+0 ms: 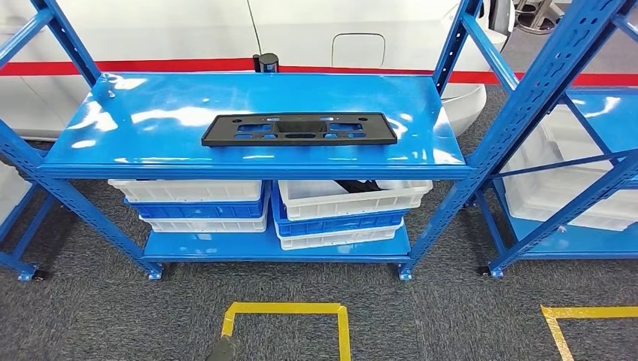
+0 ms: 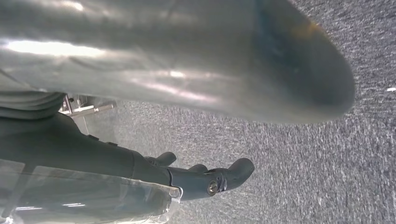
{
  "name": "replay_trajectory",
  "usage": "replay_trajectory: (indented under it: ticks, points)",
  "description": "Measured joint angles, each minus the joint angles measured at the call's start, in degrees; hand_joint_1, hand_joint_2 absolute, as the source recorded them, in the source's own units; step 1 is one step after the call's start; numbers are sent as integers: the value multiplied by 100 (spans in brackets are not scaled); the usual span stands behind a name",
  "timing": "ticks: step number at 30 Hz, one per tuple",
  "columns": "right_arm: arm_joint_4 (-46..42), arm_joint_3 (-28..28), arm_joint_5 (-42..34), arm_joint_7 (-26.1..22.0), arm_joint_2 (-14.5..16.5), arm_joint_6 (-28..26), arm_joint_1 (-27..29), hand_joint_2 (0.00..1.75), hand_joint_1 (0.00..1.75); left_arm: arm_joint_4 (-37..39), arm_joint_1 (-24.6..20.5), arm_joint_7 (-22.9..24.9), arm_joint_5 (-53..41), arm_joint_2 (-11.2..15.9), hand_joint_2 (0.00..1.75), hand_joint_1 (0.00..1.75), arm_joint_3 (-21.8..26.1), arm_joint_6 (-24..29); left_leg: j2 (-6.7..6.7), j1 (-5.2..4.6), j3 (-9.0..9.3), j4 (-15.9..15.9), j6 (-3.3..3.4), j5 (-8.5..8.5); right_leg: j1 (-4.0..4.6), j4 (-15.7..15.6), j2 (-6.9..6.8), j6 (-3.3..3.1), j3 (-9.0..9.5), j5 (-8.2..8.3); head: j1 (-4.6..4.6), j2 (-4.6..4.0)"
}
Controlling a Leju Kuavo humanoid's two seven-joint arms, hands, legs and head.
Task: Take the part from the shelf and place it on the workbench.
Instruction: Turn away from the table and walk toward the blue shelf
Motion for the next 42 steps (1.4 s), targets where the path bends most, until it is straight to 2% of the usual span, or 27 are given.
replay_trajectory:
  ticks: [2, 4, 6, 8, 10, 11, 12, 13, 15, 16, 17, 19, 21, 22, 23, 25, 26, 27, 28, 30, 31, 33, 36, 38, 40, 41, 42]
  points:
    - [0, 0, 0, -1, -2, 1, -4, 0, 0, -1, -8, 1, 0, 1, 0, 0, -1, -2, -17, 4, 211, -438, 52, 147, 37, 74, 13, 63, -62, -50, 16, 0]
    - [0, 0, 0, -1, -4, 1, -3, 0, 0, -1, -10, 2, 0, -3, 0, 0, -2, -3, -28, -29, 213, -481, 146, 158, 65, 92, 16, 113, -111, -61, 37, 0]
    - [0, 0, 0, -1, -10, -1, 1, 0, 0, -1, -11, 2, 0, -8, 0, 0, -2, -3, -14, -50, 205, -498, 235, 196, 44, 197, 10, 164, -152, -116, 35, 0]
    - [0, 0, -1, -1, -9, -1, 0, 0, 0, -2, -18, 2, 2, -13, 0, 0, -2, -1, 3, -41, 186, -515, 302, 232, -2, 660, 3, 181, -363, -372, 50, 0]
    - [0, 0, -2, -1, -2, -1, 0, 0, 0, -2, -19, 5, 6, -16, 0, 0, -1, -1, 16, -38, 156, -513, 320, 239, -36, 1451, 1, 196, -746, -720, 67, 0]
    - [0, -1, -3, -1, -1, -1, 3, 0, 0, -2, -16, 9, 8, -17, 0, 0, -1, -1, 22, -37, 146, -512, 320, 240, -50, 1742, 1, 224, -880, -815, 67, 0]
    - [0, -1, -3, -1, -2, -1, 7, 0, 0, -2, -13, 14, 9, -16, 0, 0, 0, 0, 26, -35, 142, -511, 319, 241, -62, 1836, 1, 265, -915, -821, 66, 0]
    - [0, -2, -4, -1, -3, -1, 9, 0, 0, -2, -12, 19, 10, -15, 0, 0, 0, 1, 27, -31, 145, -511, 317, 242, -73, 1675, -1, 311, -825, -731, 66, 0]
    - [0, -2, -4, -1, -10, -1, 3, 0, 0, -2, -17, 26, 9, -20, 0, 0, -1, 5, 27, -15, 162, -516, 303, 245, -74, 820, -15, 357, -383, -413, 67, 0]
    - [0, -2, -4, -1, -19, -1, -4, 0, 0, -2, -21, 28, 9, -25, 0, 0, -2, 8, 26, -8, 171, -521, 276, 245, -55, 431, -24, 343, -193, -276, 67, 0]
    - [0, -2, -4, -1, -27, -1, -9, 0, 0, -2, -26, 31, 10, -31, 0, 0, -2, 9, 25, 0, 177, -528, 240, 246, -20, 173, -31, 307, -75, -187, 70, 1]
    - [0, -2, -5, -1, -41, 1, -13, 0, 0, -2, -31, 34, 10, -46, 0, 0, -2, 11, 23, 6, 192, -563, 153, 254, 53, 60, -33, 227, -49, -122, 76, 1]
    - [0, -2, -8, -2, -38, 1, -11, 0, 0, -3, -36, 37, 10, -52, 0, 0, -2, 12, 24, 4, 192, -550, 93, 226, -3, -31, -36, 157, 4, -52, 66, 0]
    - [0, -1, -9, -3, -35, 1, -11, 0, 0, -3, -39, 37, 10, -49, 0, 0, -2, 13, 22, 0, 146, -437, 83, 133, -47, -78, -41, 101, 36, -17, 47, 0]
    - [0, -1, -10, -5, -31, 1, -11, 0, 0, -3, -40, 38, 10, -43, 0, 0, -2, 14, 15, -3, 44, -195, 80, -28, -91, -116, -48, 54, 68, 10, 27, 0]
    - [0, -1, -11, -9, -22, 2, -11, 0, 0, -2, -31, 39, 11, -28, 0, 0, -1, 15, -1, -5, -302, 553, 70, -429, -81, -113, -55, -13, 71, 11, 3, 0]
    - [0, -2, -11, -10, -20, 4, -8, 0, 0, -2, -23, 40, 11, -20, 0, 0, 0, 15, -5, -4, -460, 874, 52, -544, -67, -108, -55, -16, 71, 8, 3, 0]
    - [0, -2, -11, -10, -16, 8, -5, 0, 0, -2, -15, 41, 11, -11, 0, 0, 1, 15, -5, 0, -543, 1020, 32, -547, -59, -100, -52, -17, 70, 5, 4, 0]
    - [0, -2, -11, -10, -15, 13, -1, 0, 0, -2, -11, 42, 10, -4, 0, 0, 0, 15, -1, 9, -513, 929, 12, -426, -60, -86, -46, -11, 71, -2, 5, 0]
    - [0, -2, -10, -10, -9, 21, 2, 0, 0, -2, -11, 43, 8, 11, 0, 0, -1, 15, 4, 53, -197, 245, -33, -25, -64, -18, -29, 34, 64, -40, 7, 0]
    - [0, -2, -8, -10, -15, 22, 1, 0, 0, -2, -14, 42, 7, 13, 0, 0, -2, 14, -7, 74, -36, -94, -40, 120, -44, 34, -20, 73, 33, -73, 6, 0]
    - [-1, -1, -3, -10, -28, 23, -4, 0, 0, -2, -13, 39, 7, 9, 0, 0, -3, 13, -31, 92, 101, -414, 2, 214, 9, 97, -11, 132, -25, -122, 31, 0]
    - [-2, -1, 0, -10, -40, 22, -2, 0, 0, -2, -8, 34, 10, 0, 0, 0, -4, 11, -36, 44, 70, -420, 131, 244, 12, 138, -8, 182, -65, -145, 58, 0]
    - [-1, -1, 0, -10, -40, 20, 2, 0, 0, -2, -13, 26, 17, 1, 0, 0, -4, 14, -23, 33, 56, -432, 209, 272, -24, 484, -13, 196, -222, -336, 62, 0]
    - [0, 0, 0, -11, -32, 19, 1, 0, 0, -2, -15, 13, 28, 3, 0, 0, -3, 17, -9, 28, 24, -433, 249, 286, -47, 1266, -18, 193, -592, -694, 77, 0]
    - [0, 0, 0, -11, -29, 19, 4, 0, 0, -2, -11, 7, 37, 2, 0, 0, -2, 17, -2, 25, 9, -433, 256, 291, -55, 1643, -17, 204, -772, -833, 79, 0]
    - [0, -1, -1, -10, -28, 19, 8, 0, 0, -2, -5, 5, 44, 2, 0, 0, -1, 17, 1, 22, -2, -433, 258, 294, -57, 1861, -18, 227, -871, -897, 80, 0]
